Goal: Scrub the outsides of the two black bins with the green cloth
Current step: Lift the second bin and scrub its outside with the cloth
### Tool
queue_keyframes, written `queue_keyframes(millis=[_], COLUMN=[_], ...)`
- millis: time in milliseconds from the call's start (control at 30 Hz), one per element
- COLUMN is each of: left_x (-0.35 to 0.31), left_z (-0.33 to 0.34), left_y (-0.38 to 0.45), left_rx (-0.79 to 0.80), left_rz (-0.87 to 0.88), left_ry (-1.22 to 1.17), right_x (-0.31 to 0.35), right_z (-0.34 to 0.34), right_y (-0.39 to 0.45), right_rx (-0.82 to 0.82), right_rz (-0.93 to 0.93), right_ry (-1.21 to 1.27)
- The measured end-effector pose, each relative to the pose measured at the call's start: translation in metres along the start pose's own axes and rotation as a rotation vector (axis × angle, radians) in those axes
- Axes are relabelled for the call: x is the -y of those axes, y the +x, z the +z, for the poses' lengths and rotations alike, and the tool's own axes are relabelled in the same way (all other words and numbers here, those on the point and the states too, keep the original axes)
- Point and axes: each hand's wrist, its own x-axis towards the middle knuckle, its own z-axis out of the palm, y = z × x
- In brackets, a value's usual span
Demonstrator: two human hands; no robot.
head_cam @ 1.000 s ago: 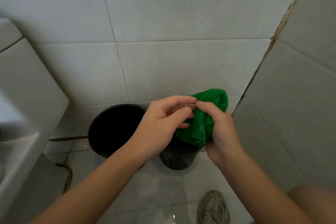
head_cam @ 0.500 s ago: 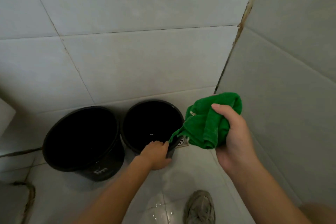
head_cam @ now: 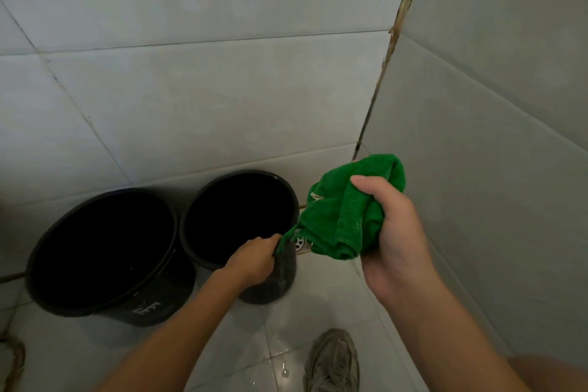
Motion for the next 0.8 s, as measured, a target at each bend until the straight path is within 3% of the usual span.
queue_keyframes(millis=[267, 533, 667, 800], left_x=[-0.026, -0.055, -0.050, -0.042], left_z=[-0.066, -0.165, -0.196, -0.204], left_y=[-0.052, -0.152, -0.207, -0.251], left_rx=[-0.244, -0.480, -0.614, -0.612], left_rz=[0.105, 0.191, 0.145, 0.128], left_ry=[-0.554, -0.793, -0.867, -1.013], right_x=[0.013, 0.046, 0.056, 0.047], right_z=[0.012, 0.025, 0.040, 0.053], right_y=[-0.023, -0.058, -0.064, -0.054], right_rx=[0.058, 0.188, 0.121, 0.005], right_rz=[-0.031, -0.150, -0.256, -0.415], right_ry=[0.094, 0.192, 0.141, 0.001])
